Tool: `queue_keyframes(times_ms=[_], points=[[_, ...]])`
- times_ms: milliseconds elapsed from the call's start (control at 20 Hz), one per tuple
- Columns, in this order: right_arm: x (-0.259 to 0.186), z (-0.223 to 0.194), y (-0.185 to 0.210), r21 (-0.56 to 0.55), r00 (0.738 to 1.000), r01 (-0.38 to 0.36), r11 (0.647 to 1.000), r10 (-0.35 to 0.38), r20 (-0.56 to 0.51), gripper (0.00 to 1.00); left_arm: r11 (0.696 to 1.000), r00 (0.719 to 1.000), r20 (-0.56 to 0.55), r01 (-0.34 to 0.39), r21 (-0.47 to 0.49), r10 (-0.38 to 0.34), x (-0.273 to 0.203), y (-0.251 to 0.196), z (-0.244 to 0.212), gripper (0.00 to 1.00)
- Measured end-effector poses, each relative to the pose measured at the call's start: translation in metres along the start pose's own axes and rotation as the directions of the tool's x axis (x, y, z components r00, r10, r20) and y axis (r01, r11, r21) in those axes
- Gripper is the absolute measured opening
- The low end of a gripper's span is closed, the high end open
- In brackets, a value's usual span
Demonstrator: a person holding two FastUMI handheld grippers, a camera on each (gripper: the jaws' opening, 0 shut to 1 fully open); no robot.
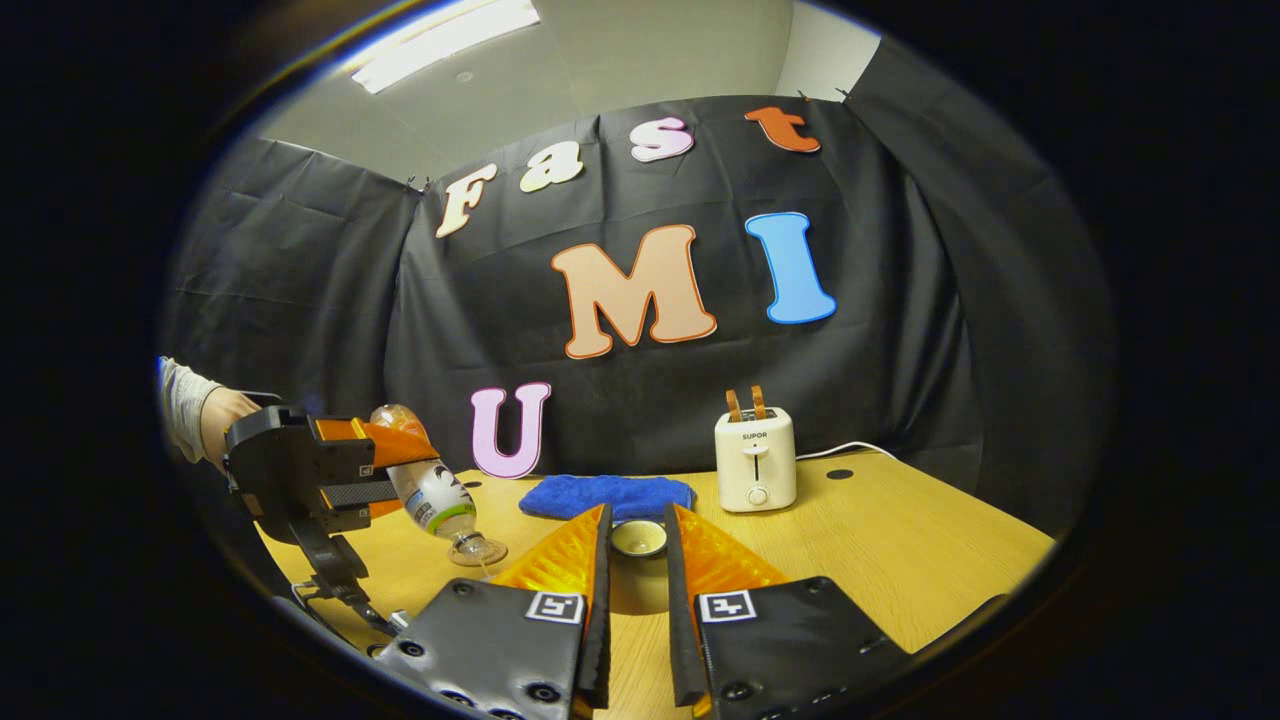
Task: Open the teacup lid with one hand, grasp the water bottle and pour water into the teacup with the other hand; after pouring, place the water bottle on the coaster and then close the teacup lid.
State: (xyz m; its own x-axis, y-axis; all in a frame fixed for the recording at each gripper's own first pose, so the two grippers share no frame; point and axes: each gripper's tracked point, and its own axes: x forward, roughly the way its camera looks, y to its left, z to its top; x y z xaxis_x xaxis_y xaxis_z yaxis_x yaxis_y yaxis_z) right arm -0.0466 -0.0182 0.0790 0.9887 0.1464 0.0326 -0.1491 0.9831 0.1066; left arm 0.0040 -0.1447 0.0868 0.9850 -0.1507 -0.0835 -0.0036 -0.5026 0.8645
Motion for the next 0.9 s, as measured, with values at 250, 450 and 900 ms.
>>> queue_keyframes(times_ms=[250, 450, 900], points=[[0.000, -0.001, 0.004, -0.004, 1.000, -0.009, 1.000, 0.009, -0.004, 0.28, 1.000, 1.000, 0.023, 0.020, -0.015, -0.020, 0.001, -0.015, 0.010, 0.59], [0.001, -0.002, 0.006, -0.005, 1.000, -0.013, 1.000, 0.013, -0.007, 0.28, 0.996, 0.997, 0.044, 0.062, -0.066, -0.059, 0.002, -0.037, 0.017, 0.58], [0.003, -0.007, 0.011, -0.013, 1.000, -0.020, 1.000, 0.020, -0.017, 0.29, 0.950, 0.987, 0.078, 0.158, -0.268, -0.142, 0.001, -0.075, 0.021, 0.58]])
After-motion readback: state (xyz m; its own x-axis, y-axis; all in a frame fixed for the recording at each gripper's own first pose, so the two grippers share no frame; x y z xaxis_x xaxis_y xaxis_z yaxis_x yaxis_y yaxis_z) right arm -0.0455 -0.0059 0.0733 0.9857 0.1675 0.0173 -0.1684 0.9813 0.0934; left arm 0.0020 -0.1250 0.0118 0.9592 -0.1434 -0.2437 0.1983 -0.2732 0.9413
